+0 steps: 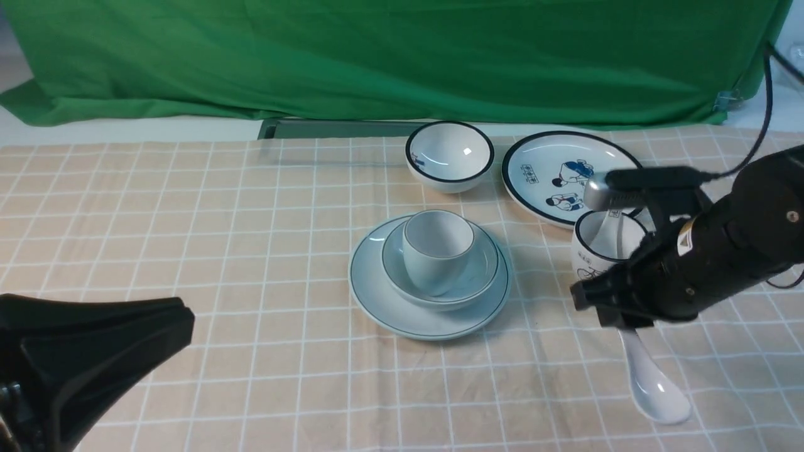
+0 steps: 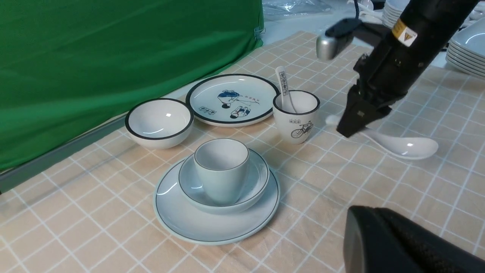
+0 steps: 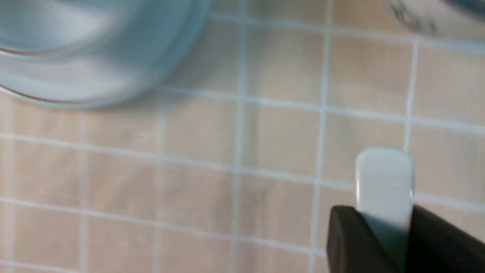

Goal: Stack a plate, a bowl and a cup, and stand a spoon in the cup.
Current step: Use the right arm to put the blue soup spoon into the blue teacup in the middle

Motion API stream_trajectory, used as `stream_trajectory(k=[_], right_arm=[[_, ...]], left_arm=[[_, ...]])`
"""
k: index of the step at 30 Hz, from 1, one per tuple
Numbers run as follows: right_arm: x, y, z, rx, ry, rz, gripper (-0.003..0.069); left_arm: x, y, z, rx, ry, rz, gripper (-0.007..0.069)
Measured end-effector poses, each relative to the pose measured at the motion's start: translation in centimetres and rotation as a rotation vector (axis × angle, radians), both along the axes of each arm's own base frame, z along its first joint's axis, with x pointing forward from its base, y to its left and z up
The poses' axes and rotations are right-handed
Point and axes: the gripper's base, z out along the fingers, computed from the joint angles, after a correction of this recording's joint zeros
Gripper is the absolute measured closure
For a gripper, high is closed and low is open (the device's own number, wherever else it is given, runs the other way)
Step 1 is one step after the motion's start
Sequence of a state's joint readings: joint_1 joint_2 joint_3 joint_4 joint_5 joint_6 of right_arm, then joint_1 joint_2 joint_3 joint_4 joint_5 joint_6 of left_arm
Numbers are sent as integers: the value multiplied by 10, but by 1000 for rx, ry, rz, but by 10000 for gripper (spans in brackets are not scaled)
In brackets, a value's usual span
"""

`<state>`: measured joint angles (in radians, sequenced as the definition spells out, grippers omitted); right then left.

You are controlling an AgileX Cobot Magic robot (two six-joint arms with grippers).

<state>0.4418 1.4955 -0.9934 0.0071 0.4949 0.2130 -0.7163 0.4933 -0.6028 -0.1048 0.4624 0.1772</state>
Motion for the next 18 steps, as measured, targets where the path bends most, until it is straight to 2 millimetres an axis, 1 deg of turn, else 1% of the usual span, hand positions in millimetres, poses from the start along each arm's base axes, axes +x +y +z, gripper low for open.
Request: stream_trajectory(k=[1,4,6,8,9,10,13,14,17,18], right_arm=[[1,9,12,52,-115,31,487],[9,33,33,192,-395,89,487],[15,48,40,272,-531,116,487],[22,62,40,348,-658,135,487],[29,71,37,402,-749,141,487],[31,73,34,405,-752,143,487],[46,85,13,463,-856,141,487],[49,87,9,477,-881,140,487],[59,93,-16,497,-918,137,487],[60,94,-18,496,-917,137,487]], left_arm=[[0,0,0,1,-1,0,622],[0,0,0,1,-1,0,622],[0,0,0,1,-1,0,622],[0,0,0,1,-1,0,622],[0,0,0,1,-1,-1,622],[0,0,0,1,-1,-1,622],[0,0,0,1,-1,-1,622],[0,0,0,5,2,-1,622],[0,0,-1,11,6,-2,622],[0,0,-1,12,7,-3,622]])
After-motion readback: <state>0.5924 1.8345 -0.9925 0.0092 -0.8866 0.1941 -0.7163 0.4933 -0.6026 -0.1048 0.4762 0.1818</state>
